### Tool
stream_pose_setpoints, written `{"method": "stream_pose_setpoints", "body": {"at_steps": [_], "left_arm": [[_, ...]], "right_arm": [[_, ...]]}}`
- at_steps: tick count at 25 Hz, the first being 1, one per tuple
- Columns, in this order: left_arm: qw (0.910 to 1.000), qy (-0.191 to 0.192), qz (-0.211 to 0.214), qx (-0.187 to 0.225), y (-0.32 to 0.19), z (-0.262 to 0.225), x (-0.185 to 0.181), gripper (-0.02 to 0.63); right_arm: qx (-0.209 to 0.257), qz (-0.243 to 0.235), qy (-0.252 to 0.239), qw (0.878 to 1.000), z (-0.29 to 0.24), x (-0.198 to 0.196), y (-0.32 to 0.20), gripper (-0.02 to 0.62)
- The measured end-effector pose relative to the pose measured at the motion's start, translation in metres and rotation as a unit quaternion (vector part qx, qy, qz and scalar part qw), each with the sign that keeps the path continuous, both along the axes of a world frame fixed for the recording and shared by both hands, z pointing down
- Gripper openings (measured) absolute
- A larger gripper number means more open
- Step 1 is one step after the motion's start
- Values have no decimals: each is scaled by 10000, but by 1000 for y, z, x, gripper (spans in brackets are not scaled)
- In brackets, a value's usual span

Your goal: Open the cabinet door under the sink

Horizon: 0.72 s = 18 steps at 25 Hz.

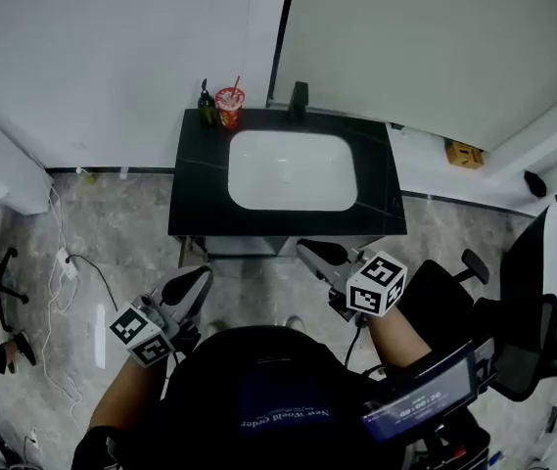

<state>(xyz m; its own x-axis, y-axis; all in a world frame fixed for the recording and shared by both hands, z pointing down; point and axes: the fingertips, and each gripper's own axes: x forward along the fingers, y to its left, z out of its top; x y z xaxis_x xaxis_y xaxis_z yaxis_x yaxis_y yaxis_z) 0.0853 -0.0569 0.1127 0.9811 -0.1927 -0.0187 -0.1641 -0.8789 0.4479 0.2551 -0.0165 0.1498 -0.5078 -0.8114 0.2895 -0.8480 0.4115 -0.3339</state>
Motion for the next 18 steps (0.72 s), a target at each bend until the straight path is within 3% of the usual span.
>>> {"method": "stream_pose_setpoints", "body": {"at_steps": [9,18], "left_arm": [[9985,66,-59,537,4,-65,50,3],[9951,298,-114,939,5,-100,70,3]], "right_arm": [[958,783,111,9922,-83,84,38,3],[1371,1272,-246,9820,-125,126,55,0]]}}
